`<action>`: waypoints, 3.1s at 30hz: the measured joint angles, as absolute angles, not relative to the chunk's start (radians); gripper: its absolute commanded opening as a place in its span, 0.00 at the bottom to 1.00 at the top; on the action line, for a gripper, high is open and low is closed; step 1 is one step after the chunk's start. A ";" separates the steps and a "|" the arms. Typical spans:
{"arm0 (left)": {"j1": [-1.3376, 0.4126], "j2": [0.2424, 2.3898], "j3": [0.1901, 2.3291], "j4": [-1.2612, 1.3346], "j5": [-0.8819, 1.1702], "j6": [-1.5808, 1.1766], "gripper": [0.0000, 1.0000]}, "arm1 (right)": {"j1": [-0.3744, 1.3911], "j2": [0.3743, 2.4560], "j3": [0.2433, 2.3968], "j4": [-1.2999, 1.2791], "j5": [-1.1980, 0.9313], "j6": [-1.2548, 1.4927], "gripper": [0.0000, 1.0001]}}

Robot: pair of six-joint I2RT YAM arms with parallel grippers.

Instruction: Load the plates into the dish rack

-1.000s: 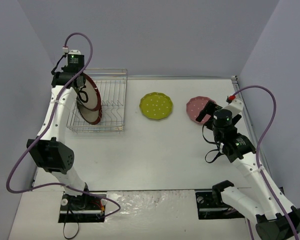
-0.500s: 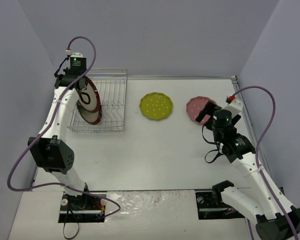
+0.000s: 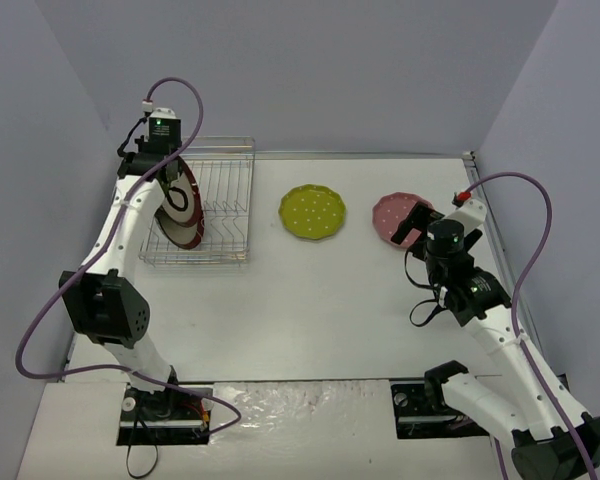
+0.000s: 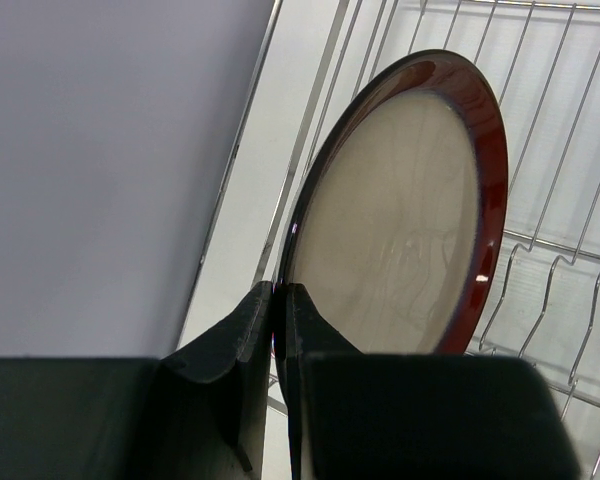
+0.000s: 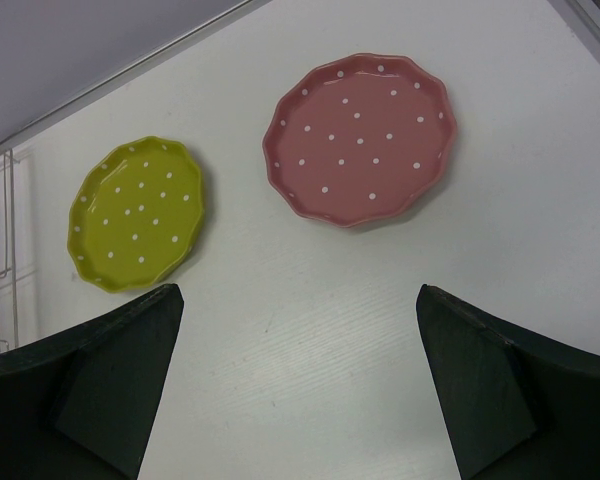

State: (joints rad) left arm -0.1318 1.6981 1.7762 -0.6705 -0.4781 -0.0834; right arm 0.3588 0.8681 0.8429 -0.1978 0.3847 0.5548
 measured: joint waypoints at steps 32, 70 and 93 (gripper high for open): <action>-0.221 1.698 1.690 -0.510 -0.637 0.061 0.00 | 0.359 0.847 0.841 -0.198 0.384 0.558 1.00; -0.275 1.693 1.574 -0.294 -0.802 0.217 0.00 | 0.359 0.839 0.831 -0.198 0.365 0.575 1.00; -0.275 1.693 1.541 -0.228 -0.838 0.250 0.00 | 0.359 0.841 0.830 -0.197 0.364 0.576 1.00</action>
State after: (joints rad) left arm -0.2749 1.6932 1.5410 -0.2280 -0.8379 0.2501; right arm 0.3588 0.8412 0.8298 -0.1970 0.3641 0.5757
